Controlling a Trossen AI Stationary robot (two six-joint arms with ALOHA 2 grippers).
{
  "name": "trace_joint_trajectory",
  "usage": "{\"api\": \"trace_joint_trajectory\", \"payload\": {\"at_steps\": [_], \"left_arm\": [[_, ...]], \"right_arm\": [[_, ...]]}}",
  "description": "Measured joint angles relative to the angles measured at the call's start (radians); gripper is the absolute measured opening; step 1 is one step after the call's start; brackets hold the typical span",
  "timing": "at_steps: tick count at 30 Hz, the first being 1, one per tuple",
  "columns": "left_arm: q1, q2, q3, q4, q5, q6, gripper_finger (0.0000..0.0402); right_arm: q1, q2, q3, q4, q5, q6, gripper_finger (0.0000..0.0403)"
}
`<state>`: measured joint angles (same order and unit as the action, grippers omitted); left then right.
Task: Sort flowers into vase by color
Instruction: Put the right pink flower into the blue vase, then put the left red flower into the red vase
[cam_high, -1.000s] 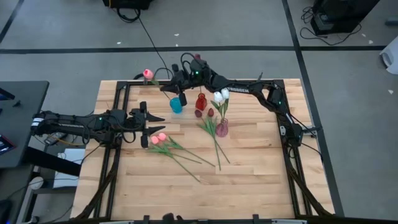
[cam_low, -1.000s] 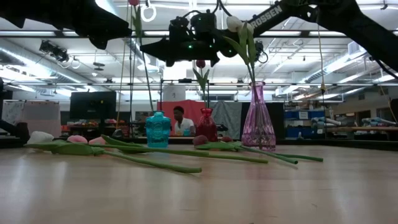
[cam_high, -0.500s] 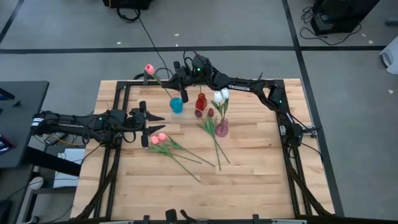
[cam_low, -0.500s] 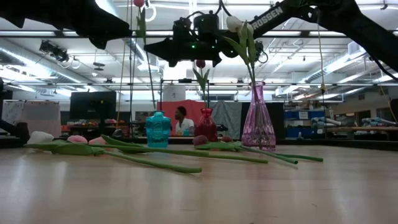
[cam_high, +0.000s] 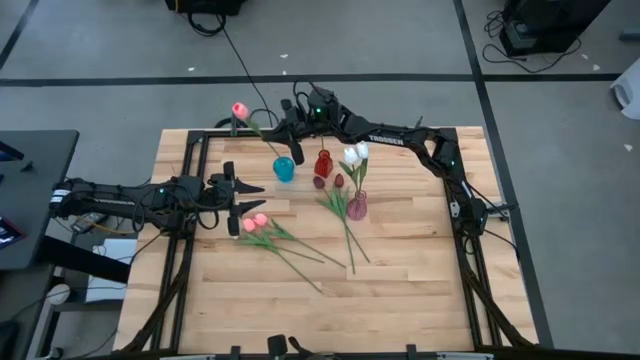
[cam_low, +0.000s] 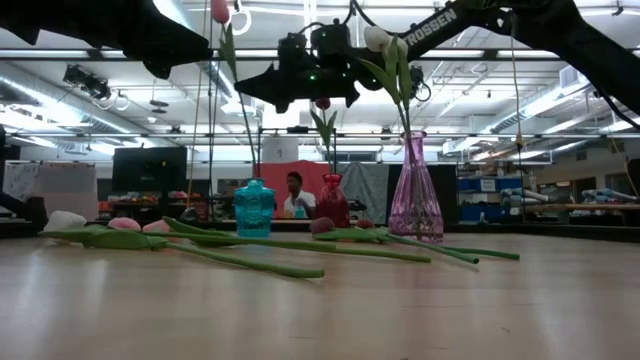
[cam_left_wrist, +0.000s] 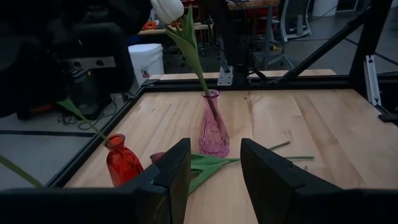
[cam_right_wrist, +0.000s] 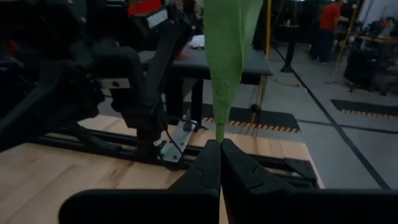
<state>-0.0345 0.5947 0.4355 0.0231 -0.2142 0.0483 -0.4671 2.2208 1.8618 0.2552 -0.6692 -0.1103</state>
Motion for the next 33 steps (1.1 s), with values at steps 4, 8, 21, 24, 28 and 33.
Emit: {"api": "trace_joint_trajectory", "payload": {"at_steps": [4,8,21,24,28,33], "left_arm": [[0.000,0.000,0.000,0.000,0.000,0.000,0.0146],[0.000,0.000,0.000,0.000,0.000,0.000,0.0146],[0.000,0.000,0.000,-0.006,0.000,0.000,0.0146],[0.000,0.000,0.000,-0.021,-0.001,-0.002,0.0146],[0.000,0.000,0.000,-0.032,-0.003,-0.007,0.0146],[0.000,0.000,0.000,-0.032,-0.005,-0.020,0.0146]], "right_arm": [[0.001,0.001,0.000,-0.014,0.013,-0.007,0.0010],[0.004,0.001,0.000,-0.027,0.023,-0.017,0.0026],[-0.001,-0.001,0.000,-0.222,0.073,-0.024,0.0121],[-0.001,-0.014,0.000,-0.270,0.107,-0.041,0.0129],[0.002,-0.055,-0.001,-0.278,0.154,-0.060,0.0129],[0.000,-0.139,-0.001,-0.286,0.189,-0.072,0.0129]]}}
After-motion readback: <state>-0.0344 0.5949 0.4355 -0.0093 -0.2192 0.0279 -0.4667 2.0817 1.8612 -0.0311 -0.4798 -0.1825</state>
